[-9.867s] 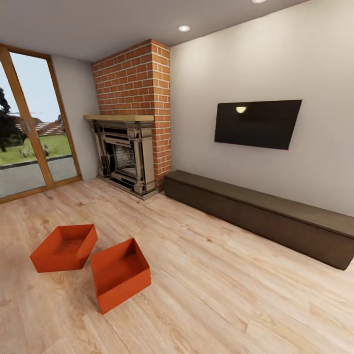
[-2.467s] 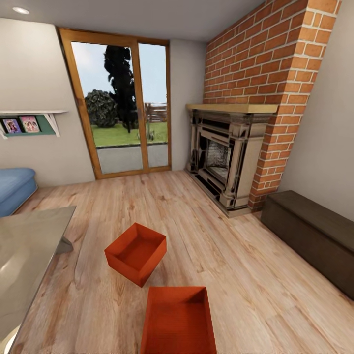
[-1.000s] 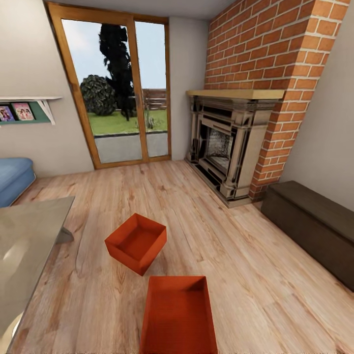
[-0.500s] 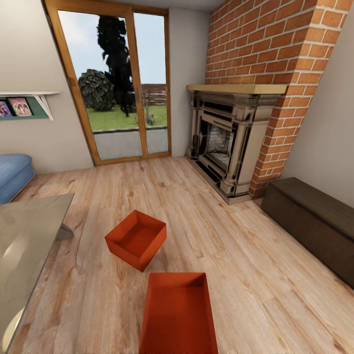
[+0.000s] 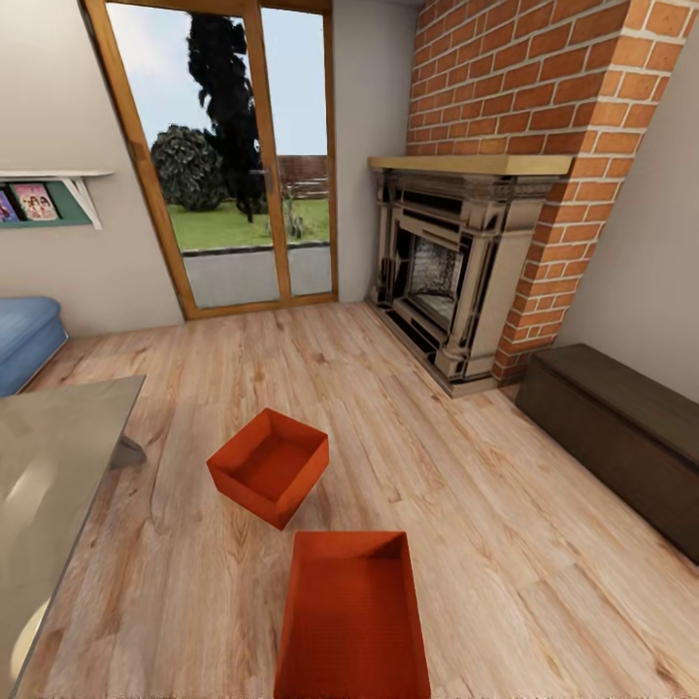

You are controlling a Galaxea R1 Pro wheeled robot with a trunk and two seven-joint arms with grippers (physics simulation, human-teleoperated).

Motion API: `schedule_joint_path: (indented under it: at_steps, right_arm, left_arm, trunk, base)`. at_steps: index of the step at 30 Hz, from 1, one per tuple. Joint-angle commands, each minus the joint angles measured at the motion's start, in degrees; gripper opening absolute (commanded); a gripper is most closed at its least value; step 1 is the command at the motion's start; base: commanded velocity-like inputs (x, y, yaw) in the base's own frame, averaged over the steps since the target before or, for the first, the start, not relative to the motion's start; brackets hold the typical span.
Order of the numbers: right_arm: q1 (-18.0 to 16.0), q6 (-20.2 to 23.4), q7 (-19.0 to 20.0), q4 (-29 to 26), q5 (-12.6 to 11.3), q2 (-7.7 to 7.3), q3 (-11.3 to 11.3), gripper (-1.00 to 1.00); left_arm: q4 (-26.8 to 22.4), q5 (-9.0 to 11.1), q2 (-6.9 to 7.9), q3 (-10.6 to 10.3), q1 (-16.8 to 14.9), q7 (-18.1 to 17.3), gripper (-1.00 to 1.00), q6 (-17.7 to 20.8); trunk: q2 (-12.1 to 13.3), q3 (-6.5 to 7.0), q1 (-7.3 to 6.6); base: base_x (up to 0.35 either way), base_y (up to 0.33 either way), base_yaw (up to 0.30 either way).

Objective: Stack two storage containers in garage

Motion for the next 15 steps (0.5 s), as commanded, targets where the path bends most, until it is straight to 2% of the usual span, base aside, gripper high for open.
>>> schedule_joint_path:
  at_steps: [1,15]
  right_arm:
    - [-0.07,-0.37,0.29,0.18,-0.61,0.02,0.41,1.0]
    - [-0.07,-0.36,0.38,0.15,-0.62,0.01,0.39,1.0]
  left_arm:
    - [-0.01,0.52,-0.01,0.0,0.01,0.04,1.0,-0.03]
    - [-0.01,0.52,-0.01,-0.04,0.0,0.04,1.0,-0.03]
  trunk:
    - [-0.02,-0.14,-0.01]
    - [-0.02,-1.43,-0.01]
  base:
    - [0.0,0.0,0.0]
    - [0.0,0.0,0.0]
